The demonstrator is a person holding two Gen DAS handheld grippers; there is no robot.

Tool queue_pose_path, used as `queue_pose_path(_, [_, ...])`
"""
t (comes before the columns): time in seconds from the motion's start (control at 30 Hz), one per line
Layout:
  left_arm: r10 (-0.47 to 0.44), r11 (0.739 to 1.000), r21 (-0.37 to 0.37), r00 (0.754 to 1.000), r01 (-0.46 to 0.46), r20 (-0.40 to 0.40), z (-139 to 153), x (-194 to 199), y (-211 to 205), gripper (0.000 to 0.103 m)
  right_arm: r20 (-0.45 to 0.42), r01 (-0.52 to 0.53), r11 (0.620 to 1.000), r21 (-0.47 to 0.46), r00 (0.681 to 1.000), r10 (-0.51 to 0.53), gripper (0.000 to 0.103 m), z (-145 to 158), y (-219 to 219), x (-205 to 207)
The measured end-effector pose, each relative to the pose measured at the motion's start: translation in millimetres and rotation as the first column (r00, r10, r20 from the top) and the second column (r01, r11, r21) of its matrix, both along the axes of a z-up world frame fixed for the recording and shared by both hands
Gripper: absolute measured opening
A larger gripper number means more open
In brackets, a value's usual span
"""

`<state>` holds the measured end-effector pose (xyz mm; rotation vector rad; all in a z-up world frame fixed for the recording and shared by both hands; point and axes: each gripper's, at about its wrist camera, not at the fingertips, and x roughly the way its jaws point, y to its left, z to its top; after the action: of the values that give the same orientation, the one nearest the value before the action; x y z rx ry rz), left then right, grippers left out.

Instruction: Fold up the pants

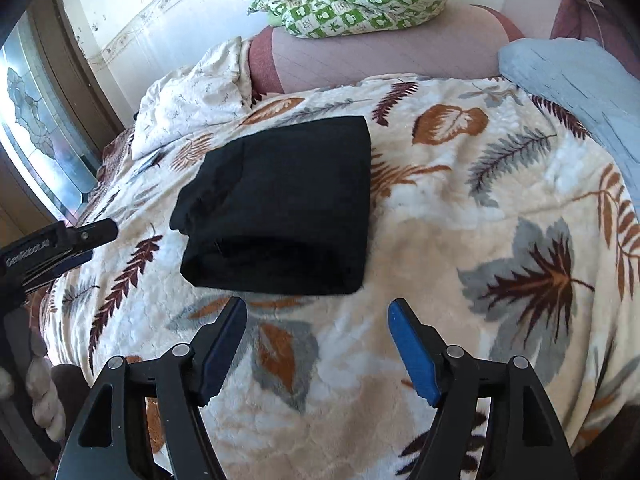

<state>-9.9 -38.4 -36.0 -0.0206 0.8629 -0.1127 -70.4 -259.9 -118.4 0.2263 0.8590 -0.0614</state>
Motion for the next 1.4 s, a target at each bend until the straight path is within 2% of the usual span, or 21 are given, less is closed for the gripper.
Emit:
queue_pose_path(0.13, [0.005,0.993,0.121,0.996,-0.016,0.086,5,-25,-8,0.081,-0.017,0.044,0.999,-0.028,0.999,-0.045,0.078,-6,3,-11])
queue_pose_path(0.2, [-0.003,0.988,0.154,0.994,-0.014,0.11,8,-31,-11,0.085,-0.016,0.061,0.997,-0.054,0.998,-0.062,0.079,-5,5,-15])
queue_pose_path(0.47, [-0.037,0.994,0.107,0.998,0.031,0.056,1,-39,-14,0.085,0.008,0.066,0.99,-0.121,0.998,-0.066,0.082,5,14,-25])
queue_pose_path(0.73, [-0.05,0.994,0.101,0.998,0.047,0.026,-6,-40,-18,0.085,0.007,0.022,0.986,-0.165,1.0,-0.021,0.083,5,28,-24])
queue_pose_path(0.9, [-0.056,0.993,0.104,0.998,0.053,0.023,-9,-39,-20,0.085,0.001,0.013,0.985,-0.173,1.0,-0.013,0.084,2,30,-24])
queue_pose_path(1.17, [-0.043,0.994,0.1,0.997,0.037,0.061,-5,-41,-19,0.085,-0.011,0.012,0.986,-0.165,1.0,-0.014,0.084,-2,28,-21])
queue_pose_path(1.4, [-0.048,0.994,0.1,0.998,0.044,0.039,-8,-39,-19,0.085,-0.022,0.012,0.987,-0.158,1.0,-0.015,0.084,-5,27,-20])
